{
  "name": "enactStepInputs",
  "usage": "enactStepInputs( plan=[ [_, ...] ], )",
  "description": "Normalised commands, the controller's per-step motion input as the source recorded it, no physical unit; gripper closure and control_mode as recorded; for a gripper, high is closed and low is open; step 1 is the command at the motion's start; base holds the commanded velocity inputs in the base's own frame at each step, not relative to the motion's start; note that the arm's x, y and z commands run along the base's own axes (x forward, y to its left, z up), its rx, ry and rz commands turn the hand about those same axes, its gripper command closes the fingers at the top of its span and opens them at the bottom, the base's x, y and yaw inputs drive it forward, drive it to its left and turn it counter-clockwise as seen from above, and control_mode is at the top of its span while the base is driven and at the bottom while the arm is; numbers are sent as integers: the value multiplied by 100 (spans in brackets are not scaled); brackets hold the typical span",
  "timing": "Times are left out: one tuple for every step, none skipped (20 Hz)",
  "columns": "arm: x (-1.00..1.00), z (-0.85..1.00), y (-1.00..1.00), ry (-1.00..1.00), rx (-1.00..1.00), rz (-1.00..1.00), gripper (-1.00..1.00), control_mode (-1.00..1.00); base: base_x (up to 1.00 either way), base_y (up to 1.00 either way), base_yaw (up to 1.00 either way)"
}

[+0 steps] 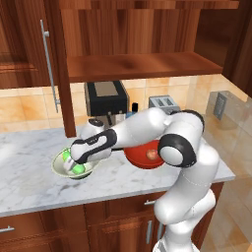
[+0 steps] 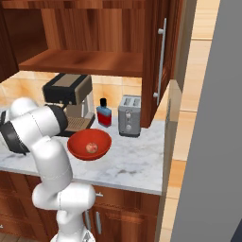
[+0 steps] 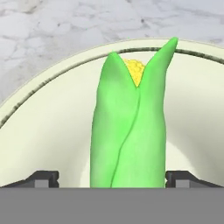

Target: Pick both bowls and place them on the counter. Then place the corn in one bowl and place the peach in the other bowl.

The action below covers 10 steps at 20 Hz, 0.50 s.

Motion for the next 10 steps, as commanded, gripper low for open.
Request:
enactStepInputs(
  plan=[
    [-16,24,-1,-7,-2,0,-100,-100,0,0,0],
    [-17,24,-3,-7,-2,0,-100,-100,0,0,0],
    [-14,30,-10,-10,-2,0,-100,-100,0,0,0],
    [-16,29,-6,-11,-2,0,-100,-100,0,0,0],
    [-18,32,-9,-11,-1,0,-100,-100,0,0,0],
    [-25,32,-13,-11,0,0,-100,-100,0,0,0],
    [-29,31,-20,-10,0,-2,-100,-100,0,0,0],
    [-32,31,-24,-9,0,-3,-100,-100,0,0,0],
    [-32,29,-27,-7,0,-4,-100,-100,0,0,0],
    [-33,28,-29,-7,0,-5,-100,-100,0,0,0]
  ],
)
